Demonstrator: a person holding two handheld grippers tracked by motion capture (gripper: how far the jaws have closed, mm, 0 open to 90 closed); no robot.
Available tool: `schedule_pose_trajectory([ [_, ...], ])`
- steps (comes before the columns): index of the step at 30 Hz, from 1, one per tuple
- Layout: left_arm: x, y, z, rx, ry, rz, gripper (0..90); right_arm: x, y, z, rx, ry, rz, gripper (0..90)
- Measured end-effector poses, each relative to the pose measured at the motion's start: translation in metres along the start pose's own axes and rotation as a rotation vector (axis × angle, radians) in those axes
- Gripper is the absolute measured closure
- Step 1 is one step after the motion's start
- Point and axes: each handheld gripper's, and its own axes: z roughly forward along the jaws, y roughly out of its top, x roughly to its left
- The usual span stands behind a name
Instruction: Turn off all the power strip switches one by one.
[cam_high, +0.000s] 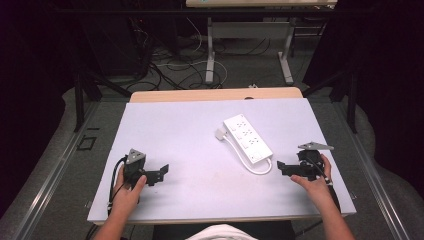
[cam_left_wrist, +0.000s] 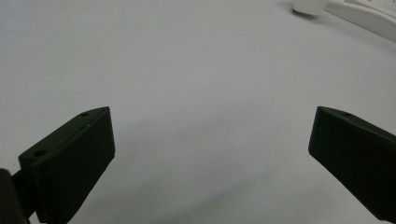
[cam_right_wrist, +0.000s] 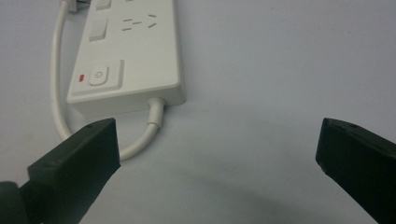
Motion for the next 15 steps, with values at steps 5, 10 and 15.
schedule_pose_trajectory([
  [5, 0.0, 0.0, 0.0, -0.001, -0.004, -0.008, 0.6, -0.009, -0.006, 0.0, 0.005, -0.019, 0.037, 0.0],
  [10, 0.001, 0.0, -0.001, -0.005, 0.002, 0.001, 0.5, -0.013, -0.01, -0.001, 0.0, -0.032, 0.051, 0.0],
  [15, 0.001, 0.0, -0.001, 0.004, -0.003, -0.006, 0.6, -0.014, -0.011, -0.003, -0.004, -0.043, 0.057, 0.0],
])
